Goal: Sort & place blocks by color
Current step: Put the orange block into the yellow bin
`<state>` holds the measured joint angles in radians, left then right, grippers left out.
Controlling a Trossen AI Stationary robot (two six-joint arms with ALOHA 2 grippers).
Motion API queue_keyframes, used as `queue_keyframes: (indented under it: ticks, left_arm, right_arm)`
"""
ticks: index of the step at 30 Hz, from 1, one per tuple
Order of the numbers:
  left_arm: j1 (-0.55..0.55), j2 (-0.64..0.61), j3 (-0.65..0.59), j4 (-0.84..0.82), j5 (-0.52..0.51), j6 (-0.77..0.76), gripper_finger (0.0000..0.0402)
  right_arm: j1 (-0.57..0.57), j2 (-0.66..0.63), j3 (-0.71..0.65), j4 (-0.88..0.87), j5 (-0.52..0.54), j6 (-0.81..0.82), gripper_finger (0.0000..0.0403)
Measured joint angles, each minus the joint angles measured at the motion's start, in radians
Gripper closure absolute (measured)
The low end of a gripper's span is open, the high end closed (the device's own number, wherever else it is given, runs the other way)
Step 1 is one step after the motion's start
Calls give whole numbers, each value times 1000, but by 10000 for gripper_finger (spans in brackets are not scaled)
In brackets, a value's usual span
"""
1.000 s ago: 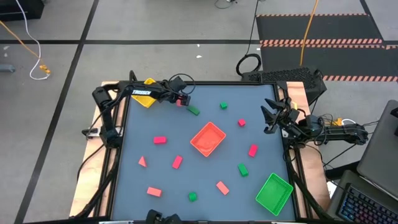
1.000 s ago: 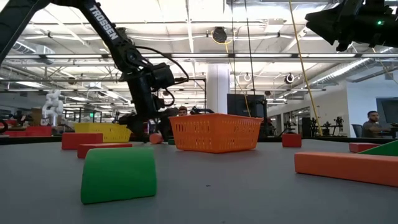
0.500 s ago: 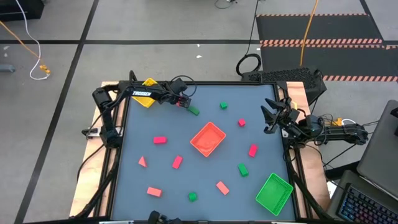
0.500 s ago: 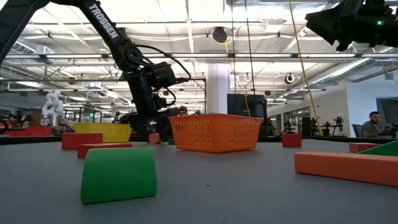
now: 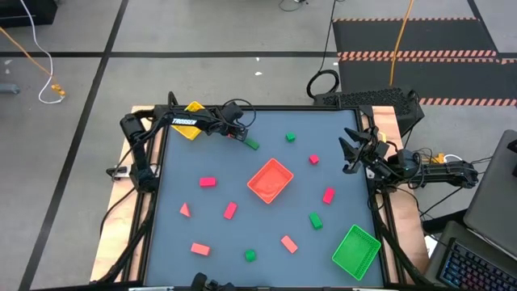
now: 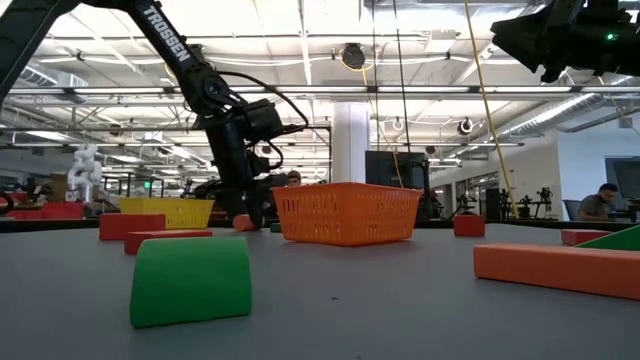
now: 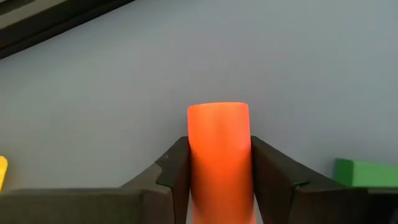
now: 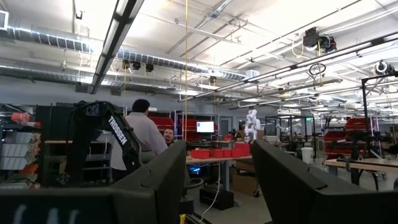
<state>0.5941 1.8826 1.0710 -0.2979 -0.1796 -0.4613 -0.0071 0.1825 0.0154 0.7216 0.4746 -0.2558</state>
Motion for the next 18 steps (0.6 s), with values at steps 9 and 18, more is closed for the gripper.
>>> queue_keyframes:
  ticks: [9,18]
  left_arm:
    - [7,-15,0,-50,3,22,270]
    - [14,-159,0,-131,-1,59,270]
  right_arm:
    - [0,0,0,-4,0,0,220]
    - [0,0,0,-9,1,-9,220]
